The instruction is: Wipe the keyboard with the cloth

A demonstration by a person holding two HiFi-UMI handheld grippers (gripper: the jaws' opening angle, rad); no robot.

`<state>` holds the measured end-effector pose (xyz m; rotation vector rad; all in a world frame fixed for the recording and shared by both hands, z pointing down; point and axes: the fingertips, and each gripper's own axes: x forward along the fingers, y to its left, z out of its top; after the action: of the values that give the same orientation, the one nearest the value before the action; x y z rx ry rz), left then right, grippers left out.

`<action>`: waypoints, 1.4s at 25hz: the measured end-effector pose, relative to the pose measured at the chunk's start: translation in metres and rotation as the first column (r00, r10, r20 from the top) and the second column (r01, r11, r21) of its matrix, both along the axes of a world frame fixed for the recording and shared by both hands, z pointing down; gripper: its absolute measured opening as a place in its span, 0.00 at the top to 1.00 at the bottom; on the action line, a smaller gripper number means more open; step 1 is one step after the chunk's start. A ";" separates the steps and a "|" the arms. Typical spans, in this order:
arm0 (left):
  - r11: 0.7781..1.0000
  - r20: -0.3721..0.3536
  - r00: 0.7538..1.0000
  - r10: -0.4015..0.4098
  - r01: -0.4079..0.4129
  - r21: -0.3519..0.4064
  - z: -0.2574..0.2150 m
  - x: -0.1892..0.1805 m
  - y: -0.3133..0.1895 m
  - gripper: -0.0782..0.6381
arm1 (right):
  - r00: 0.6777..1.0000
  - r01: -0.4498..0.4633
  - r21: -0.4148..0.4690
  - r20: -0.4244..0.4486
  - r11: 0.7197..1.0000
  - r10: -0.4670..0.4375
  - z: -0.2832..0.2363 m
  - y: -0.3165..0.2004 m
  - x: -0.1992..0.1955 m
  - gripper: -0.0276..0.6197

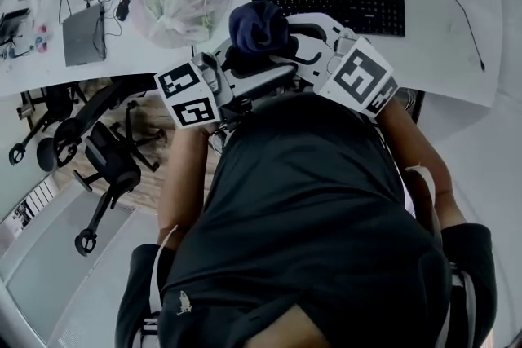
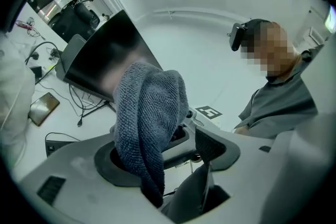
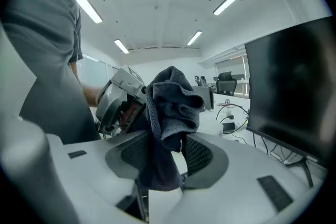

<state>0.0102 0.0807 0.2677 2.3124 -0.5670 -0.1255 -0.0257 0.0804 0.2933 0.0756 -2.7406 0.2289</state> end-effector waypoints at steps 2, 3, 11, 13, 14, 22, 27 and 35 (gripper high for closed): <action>0.999 0.031 0.999 -0.017 0.018 -0.030 0.013 0.000 -0.005 0.45 | 0.999 -0.018 0.034 -0.036 0.999 0.019 0.012 -0.007 0.002 0.69; 0.999 0.047 0.999 -0.020 0.022 -0.042 0.020 0.000 -0.008 0.44 | 0.998 -0.032 0.069 -0.053 0.997 0.036 0.017 -0.013 0.002 0.67; 0.984 0.067 0.998 -0.010 0.022 -0.175 0.067 -0.010 -0.029 0.40 | 0.991 0.002 0.268 -0.129 0.964 0.033 0.050 -0.024 -0.007 0.88; 0.984 0.148 0.988 -0.037 0.062 -0.168 0.085 -0.026 -0.027 0.40 | 0.982 -0.063 0.219 -0.161 0.974 0.100 0.064 -0.041 0.002 0.89; 0.982 0.192 0.980 -0.054 0.086 -0.166 0.094 -0.037 -0.024 0.40 | 0.969 -0.117 0.195 -0.194 0.974 0.155 0.074 -0.055 0.010 0.89; 0.939 0.302 0.930 -0.211 0.278 -0.202 0.112 -0.140 0.002 0.40 | 0.730 -0.036 0.221 -0.660 0.975 0.177 0.235 -0.110 0.028 0.89; 0.920 0.306 0.920 -0.243 0.319 -0.228 0.118 -0.162 0.014 0.40 | 0.706 0.352 0.174 -0.695 0.920 -0.139 0.248 -0.014 -0.045 0.89; 0.911 0.297 0.921 -0.251 0.329 -0.249 0.122 -0.171 0.029 0.40 | 0.671 -0.121 0.190 -0.708 0.974 0.221 0.260 -0.101 0.017 0.89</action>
<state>-0.1606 0.1094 0.3894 1.9514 -0.9970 0.1172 -0.0085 -0.0210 0.5535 0.3801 -1.9320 0.0464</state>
